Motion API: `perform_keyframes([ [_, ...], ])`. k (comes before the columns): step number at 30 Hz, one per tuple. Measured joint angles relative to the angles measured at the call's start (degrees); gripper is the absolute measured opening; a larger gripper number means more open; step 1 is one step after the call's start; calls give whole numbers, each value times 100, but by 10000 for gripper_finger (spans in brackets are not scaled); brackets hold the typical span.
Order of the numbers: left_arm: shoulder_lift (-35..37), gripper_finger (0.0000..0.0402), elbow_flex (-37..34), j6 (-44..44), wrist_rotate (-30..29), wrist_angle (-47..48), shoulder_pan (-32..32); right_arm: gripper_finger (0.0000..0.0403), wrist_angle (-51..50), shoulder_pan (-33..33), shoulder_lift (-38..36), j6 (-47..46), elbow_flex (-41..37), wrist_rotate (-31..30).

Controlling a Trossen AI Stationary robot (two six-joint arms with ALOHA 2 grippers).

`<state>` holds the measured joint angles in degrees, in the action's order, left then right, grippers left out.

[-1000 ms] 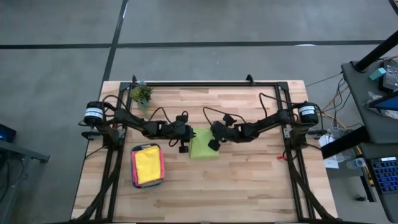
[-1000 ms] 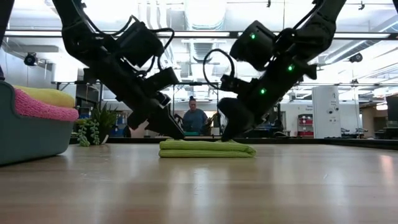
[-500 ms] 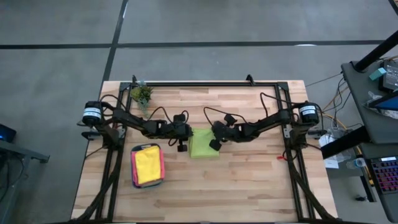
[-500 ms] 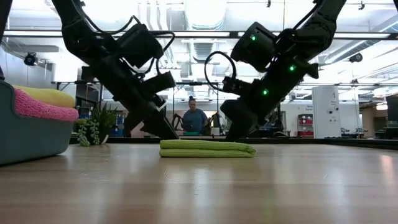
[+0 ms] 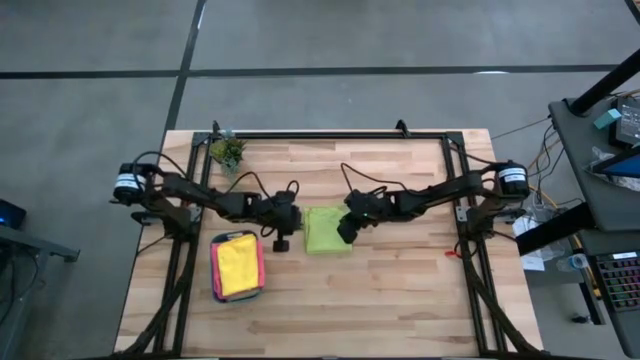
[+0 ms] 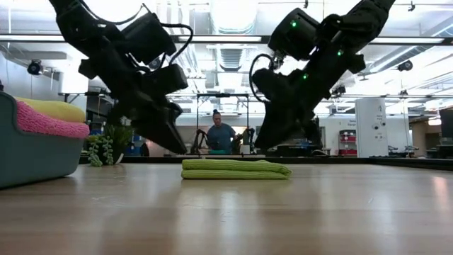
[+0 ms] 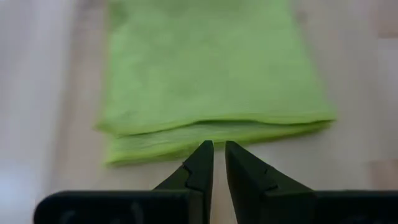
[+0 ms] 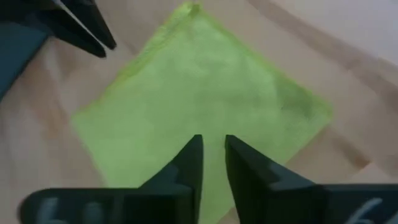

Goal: Fold microfiber towels
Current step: Put the green microfiber cloth into the blue bin

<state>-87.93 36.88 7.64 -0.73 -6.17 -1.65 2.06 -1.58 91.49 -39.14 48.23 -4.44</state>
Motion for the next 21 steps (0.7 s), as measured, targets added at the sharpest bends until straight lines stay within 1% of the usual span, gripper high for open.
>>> perform_keyframes([
  [2,-37,28,-12,-82,204,-23,66,74,-91,25,-92,-175,0,147],
  [8,-38,28,-74,-141,225,-6,145,146,-336,87,-222,-787,0,255],
  [12,-38,28,-79,-144,225,180,147,186,-551,170,-196,-977,-2,259],
  [16,-38,28,-80,-144,225,221,147,215,-597,247,-191,-1077,-8,222],
  [21,-94,28,-80,-144,225,220,144,236,-581,260,-141,-1129,-11,91],
])
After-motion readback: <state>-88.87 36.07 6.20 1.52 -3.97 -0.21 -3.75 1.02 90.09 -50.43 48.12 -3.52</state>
